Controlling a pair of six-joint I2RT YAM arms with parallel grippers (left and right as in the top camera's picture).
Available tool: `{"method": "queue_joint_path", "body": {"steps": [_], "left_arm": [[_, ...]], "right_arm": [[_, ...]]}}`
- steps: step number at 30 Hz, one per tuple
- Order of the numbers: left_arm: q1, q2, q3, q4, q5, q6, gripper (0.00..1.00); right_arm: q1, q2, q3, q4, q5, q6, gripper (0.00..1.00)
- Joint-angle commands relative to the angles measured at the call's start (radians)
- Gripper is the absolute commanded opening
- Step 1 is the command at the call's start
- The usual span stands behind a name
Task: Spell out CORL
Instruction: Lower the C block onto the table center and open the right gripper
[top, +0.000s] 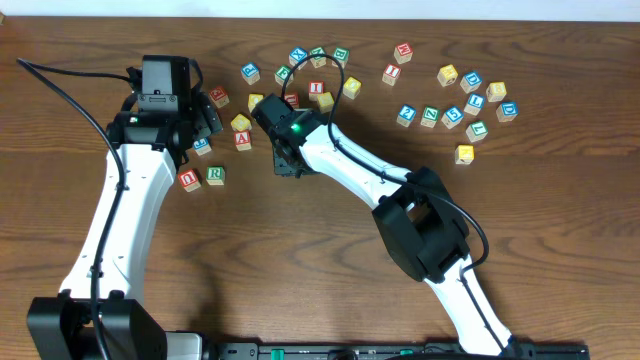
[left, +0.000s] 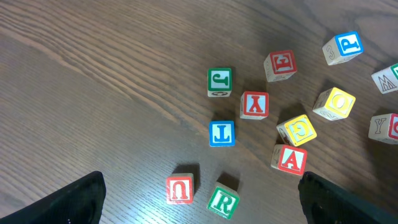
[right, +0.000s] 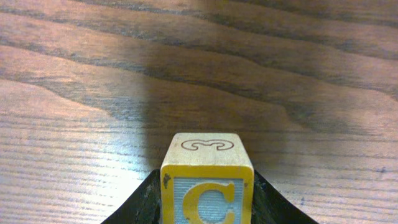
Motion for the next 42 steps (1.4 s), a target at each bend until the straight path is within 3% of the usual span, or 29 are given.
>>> {"method": "queue_joint_path", "body": {"steps": [1,18,42], "left_arm": [[0.000,0.003,0.024,-0.001,-0.016,-0.013,0.98],[0.000,0.003,0.024,-0.001,-0.016,-0.013,0.98],[0.000,0.003,0.024,0.000,-0.016,-0.013,0.98]], "right_arm": [[0.016,0.038,-0.013,-0.015,-0.087,-0.004,0.35],[0.021,0.038,-0.013,-0.016,-0.050,-0.004,0.24],[0.020,0.038,-0.013,-0.009,-0.060,0.072,0.33]]}}
